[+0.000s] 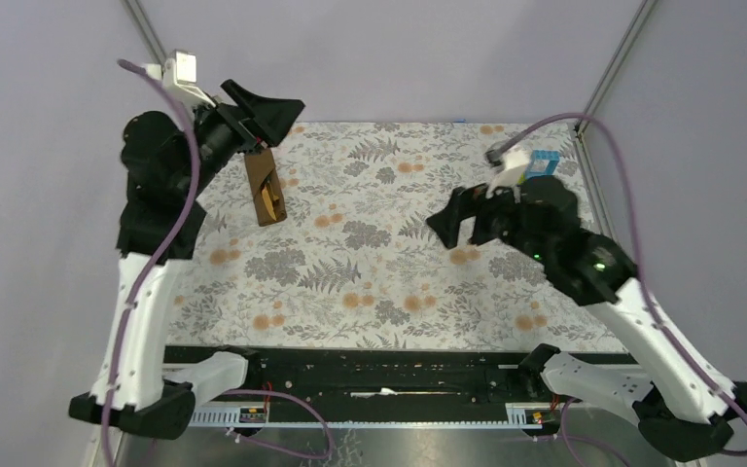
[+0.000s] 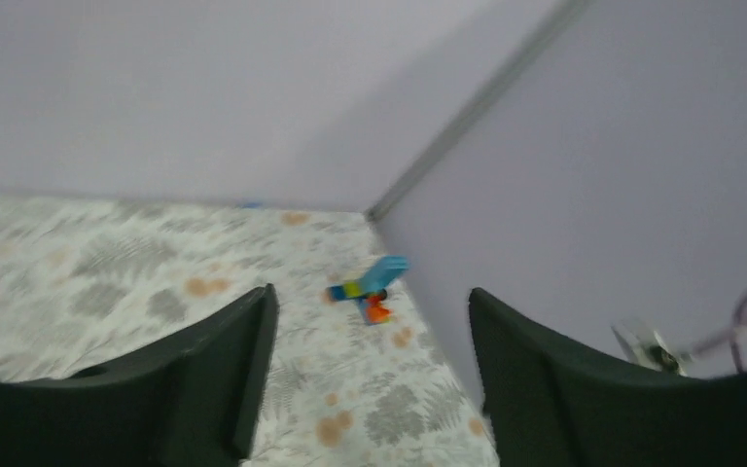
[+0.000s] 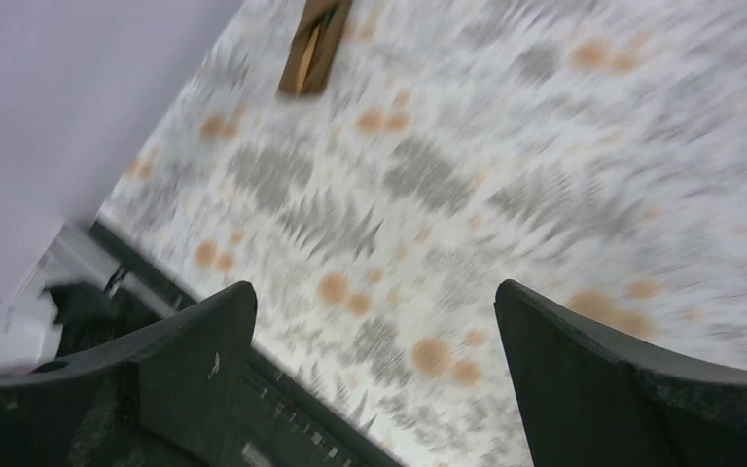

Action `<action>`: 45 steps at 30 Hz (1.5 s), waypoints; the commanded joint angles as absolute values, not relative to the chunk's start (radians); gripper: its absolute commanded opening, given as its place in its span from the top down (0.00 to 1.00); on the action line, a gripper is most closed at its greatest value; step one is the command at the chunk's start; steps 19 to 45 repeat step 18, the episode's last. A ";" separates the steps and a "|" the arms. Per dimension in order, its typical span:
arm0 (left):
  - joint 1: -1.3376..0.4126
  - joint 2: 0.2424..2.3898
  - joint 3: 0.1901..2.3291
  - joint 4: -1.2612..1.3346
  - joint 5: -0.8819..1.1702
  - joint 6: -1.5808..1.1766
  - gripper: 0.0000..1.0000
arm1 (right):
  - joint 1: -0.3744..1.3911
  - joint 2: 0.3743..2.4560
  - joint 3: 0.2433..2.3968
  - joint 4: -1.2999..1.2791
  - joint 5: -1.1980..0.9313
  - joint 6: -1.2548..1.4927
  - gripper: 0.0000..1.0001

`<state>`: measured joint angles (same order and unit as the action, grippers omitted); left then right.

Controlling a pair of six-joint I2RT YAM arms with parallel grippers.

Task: Fold the napkin into a case and place the utensils inside
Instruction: Reset both arms

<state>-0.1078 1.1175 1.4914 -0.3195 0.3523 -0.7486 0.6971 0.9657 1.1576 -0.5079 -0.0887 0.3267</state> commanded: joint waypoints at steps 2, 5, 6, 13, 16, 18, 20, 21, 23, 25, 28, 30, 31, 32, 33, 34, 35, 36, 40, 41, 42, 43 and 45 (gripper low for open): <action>-0.343 1.157 1.771 -0.612 0.152 -0.333 0.01 | 0.691 0.917 1.507 -0.772 0.364 0.166 0.00; -0.400 1.180 1.854 -0.648 0.118 -0.242 0.01 | 0.692 0.913 1.666 -0.783 0.436 0.105 0.00; -0.403 1.177 1.869 -0.646 0.115 -0.225 0.01 | 0.691 0.913 1.711 -0.784 0.453 0.091 0.00; -0.404 1.148 1.919 -0.633 0.135 -0.136 0.01 | 0.692 0.900 1.860 -0.779 0.530 0.060 0.00; -0.404 1.127 1.907 -0.624 0.134 -0.129 0.01 | 0.692 0.844 1.795 -0.725 0.545 0.055 0.00; -0.405 1.113 1.896 -0.620 0.138 -0.127 0.01 | 0.692 0.833 1.785 -0.716 0.568 0.056 0.00; -0.405 1.113 1.896 -0.620 0.138 -0.127 0.01 | 0.692 0.833 1.785 -0.716 0.568 0.056 0.00; -0.405 1.113 1.896 -0.620 0.138 -0.127 0.01 | 0.692 0.833 1.785 -0.716 0.568 0.056 0.00; -0.405 1.113 1.896 -0.620 0.138 -0.127 0.01 | 0.692 0.833 1.785 -0.716 0.568 0.056 0.00; -0.405 1.113 1.896 -0.620 0.138 -0.127 0.01 | 0.692 0.833 1.785 -0.716 0.568 0.056 0.00; -0.405 1.113 1.896 -0.620 0.138 -0.127 0.01 | 0.692 0.833 1.785 -0.716 0.568 0.056 0.00; -0.405 1.113 1.896 -0.620 0.138 -0.127 0.01 | 0.692 0.833 1.785 -0.716 0.568 0.056 0.00; -0.405 1.113 1.896 -0.620 0.138 -0.127 0.01 | 0.692 0.833 1.785 -0.716 0.568 0.056 0.00; -0.405 1.113 1.896 -0.620 0.138 -0.127 0.01 | 0.692 0.833 1.785 -0.716 0.568 0.056 0.00; -0.405 1.113 1.896 -0.620 0.138 -0.127 0.01 | 0.692 0.833 1.785 -0.716 0.568 0.056 0.00; -0.405 1.113 1.896 -0.620 0.138 -0.127 0.01 | 0.692 0.833 1.785 -0.716 0.568 0.056 0.00; -0.405 1.113 1.896 -0.620 0.138 -0.127 0.01 | 0.692 0.833 1.785 -0.716 0.568 0.056 0.00; -0.405 1.113 1.896 -0.620 0.138 -0.127 0.01 | 0.692 0.833 1.785 -0.716 0.568 0.056 0.00; -0.405 1.113 1.896 -0.620 0.138 -0.127 0.01 | 0.692 0.833 1.785 -0.716 0.568 0.056 0.00; -0.405 1.113 1.896 -0.620 0.138 -0.127 0.01 | 0.692 0.833 1.785 -0.716 0.568 0.056 0.00; -0.405 1.113 1.896 -0.620 0.138 -0.127 0.01 | 0.692 0.833 1.785 -0.716 0.568 0.056 0.00; -0.405 1.113 1.896 -0.620 0.138 -0.127 0.01 | 0.692 0.833 1.785 -0.716 0.568 0.056 0.00; -0.405 1.113 1.896 -0.620 0.138 -0.127 0.01 | 0.692 0.833 1.785 -0.716 0.568 0.056 0.00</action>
